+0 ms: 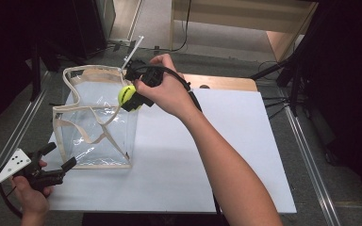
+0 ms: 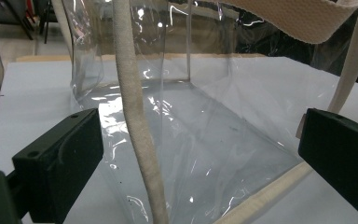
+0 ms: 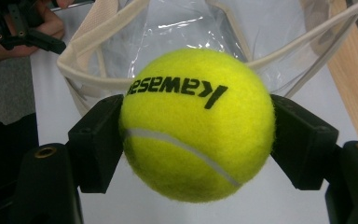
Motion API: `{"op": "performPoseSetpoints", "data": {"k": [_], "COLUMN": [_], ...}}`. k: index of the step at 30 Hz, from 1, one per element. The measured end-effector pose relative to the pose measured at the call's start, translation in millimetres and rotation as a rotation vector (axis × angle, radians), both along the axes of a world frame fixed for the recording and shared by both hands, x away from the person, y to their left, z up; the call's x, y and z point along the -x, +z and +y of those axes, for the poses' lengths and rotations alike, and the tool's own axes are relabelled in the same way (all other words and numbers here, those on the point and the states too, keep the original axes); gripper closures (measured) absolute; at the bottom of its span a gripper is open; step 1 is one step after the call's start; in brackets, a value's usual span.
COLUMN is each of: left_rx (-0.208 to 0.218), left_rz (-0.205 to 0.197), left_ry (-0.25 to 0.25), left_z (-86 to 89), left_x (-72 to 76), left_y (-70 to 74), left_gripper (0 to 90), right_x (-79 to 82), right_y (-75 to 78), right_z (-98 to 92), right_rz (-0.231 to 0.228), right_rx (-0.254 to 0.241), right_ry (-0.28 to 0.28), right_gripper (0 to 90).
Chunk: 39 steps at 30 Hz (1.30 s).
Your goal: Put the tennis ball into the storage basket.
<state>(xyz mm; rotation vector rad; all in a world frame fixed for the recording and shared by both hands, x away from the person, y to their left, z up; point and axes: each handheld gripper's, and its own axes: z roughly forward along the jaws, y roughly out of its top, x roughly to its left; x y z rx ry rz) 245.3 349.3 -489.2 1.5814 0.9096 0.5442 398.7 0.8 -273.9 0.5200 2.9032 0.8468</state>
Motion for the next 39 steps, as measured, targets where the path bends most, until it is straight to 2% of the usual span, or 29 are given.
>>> {"op": "performPoseSetpoints", "data": {"k": [5, 8, 17, 28, 33, 39], "left_rx": [0.000, -0.001, -0.006, -0.014, -0.030, -0.031], "left_rz": [0.001, 0.002, 0.002, 0.004, 0.005, 0.007], "left_ry": [-0.001, -0.003, -0.010, -0.023, -0.031, -0.030], "left_z": [0.0, -0.2, -0.9, -2.7, -3.4, -3.8], "left_x": [0.0, 0.0, -0.1, 0.0, -0.5, -0.3], "left_y": [0.0, 0.0, 0.1, 0.2, 0.3, 0.3], "left_gripper": [0.2, 0.2, 0.2, 0.2, 0.2, 0.3], "right_x": [-2.7, -4.0, -6.9, -7.2, -6.4, -8.8], "right_y": [6.8, 8.8, 13.3, 12.3, 9.3, 4.3], "right_z": [3.6, 6.3, 15.7, 36.1, 42.9, 51.4], "right_rz": [-0.004, -0.008, -0.006, -0.011, -0.004, 0.001], "right_rx": [-0.021, -0.013, -0.036, -0.043, -0.031, -0.020], "right_ry": [0.000, 0.007, 0.014, 0.027, 0.040, 0.056], "right_gripper": [23.7, 23.7, 23.7, 23.7, 23.7, 23.7]}}
